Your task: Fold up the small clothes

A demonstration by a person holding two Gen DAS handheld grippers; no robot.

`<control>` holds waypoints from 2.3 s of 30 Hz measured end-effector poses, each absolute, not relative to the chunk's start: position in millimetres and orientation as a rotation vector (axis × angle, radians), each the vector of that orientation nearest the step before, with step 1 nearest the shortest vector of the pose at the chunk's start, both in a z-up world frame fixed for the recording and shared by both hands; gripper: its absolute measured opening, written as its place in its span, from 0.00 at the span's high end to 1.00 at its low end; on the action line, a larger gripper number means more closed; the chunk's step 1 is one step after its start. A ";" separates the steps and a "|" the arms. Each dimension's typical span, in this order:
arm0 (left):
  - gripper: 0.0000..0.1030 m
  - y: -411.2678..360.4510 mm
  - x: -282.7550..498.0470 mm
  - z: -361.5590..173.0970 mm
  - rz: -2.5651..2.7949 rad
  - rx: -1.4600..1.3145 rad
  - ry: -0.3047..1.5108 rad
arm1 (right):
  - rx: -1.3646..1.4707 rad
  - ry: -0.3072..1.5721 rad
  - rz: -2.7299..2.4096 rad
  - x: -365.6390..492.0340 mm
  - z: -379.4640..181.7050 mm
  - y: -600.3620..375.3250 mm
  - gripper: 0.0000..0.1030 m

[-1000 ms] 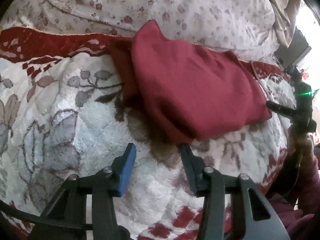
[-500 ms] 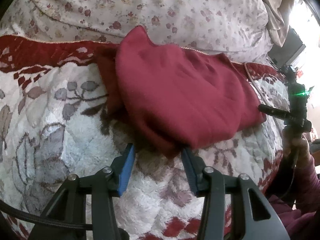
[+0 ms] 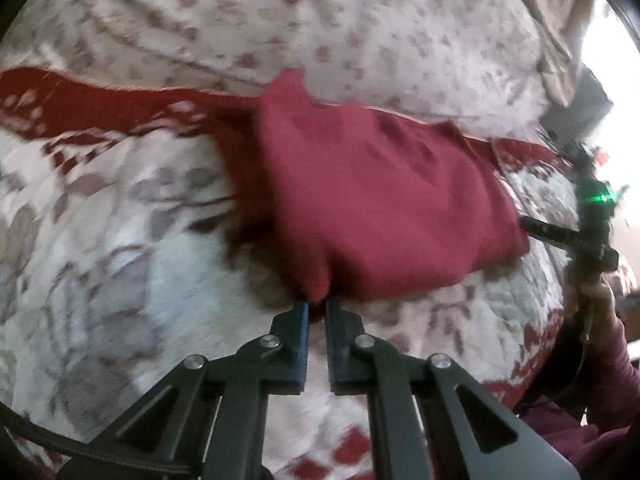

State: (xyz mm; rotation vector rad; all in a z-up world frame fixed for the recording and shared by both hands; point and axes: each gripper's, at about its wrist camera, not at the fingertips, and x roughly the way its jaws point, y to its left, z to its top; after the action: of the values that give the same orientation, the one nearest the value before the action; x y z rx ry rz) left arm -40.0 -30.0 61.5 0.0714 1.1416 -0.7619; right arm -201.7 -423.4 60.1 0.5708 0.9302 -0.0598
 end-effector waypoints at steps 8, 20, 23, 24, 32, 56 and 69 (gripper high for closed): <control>0.93 -22.6 -45.2 54.8 -0.774 0.065 1.166 | 0.556 0.918 -0.041 -206.0 69.1 -421.1 0.29; 0.91 -29.6 -42.8 60.1 -0.767 0.086 1.158 | 0.400 1.004 -0.083 -209.6 66.5 -400.5 0.80; 0.57 -28.8 -44.1 65.2 -0.741 0.099 1.133 | 0.317 0.965 -0.107 -218.4 84.5 -393.7 0.89; 0.51 -28.2 -43.7 67.1 -0.735 0.091 1.123 | 0.312 0.973 -0.124 -219.8 83.0 -394.7 0.94; 0.49 -30.6 -41.4 83.9 -0.655 0.119 1.027 | 0.357 1.002 -0.159 -233.2 78.7 -402.4 0.94; 0.38 -80.2 -24.0 70.3 -0.548 0.181 1.014 | 0.243 1.018 -0.030 -123.7 57.9 -318.8 0.49; 0.28 -70.1 0.2 54.6 -0.467 0.073 1.092 | 0.159 0.988 -0.052 -80.7 68.6 -320.6 0.48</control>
State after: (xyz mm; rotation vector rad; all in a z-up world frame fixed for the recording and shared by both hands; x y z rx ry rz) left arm 0.2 -70.1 54.6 0.0728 1.0922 -0.4666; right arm -80.7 -320.6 68.6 0.1588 0.9877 -0.0521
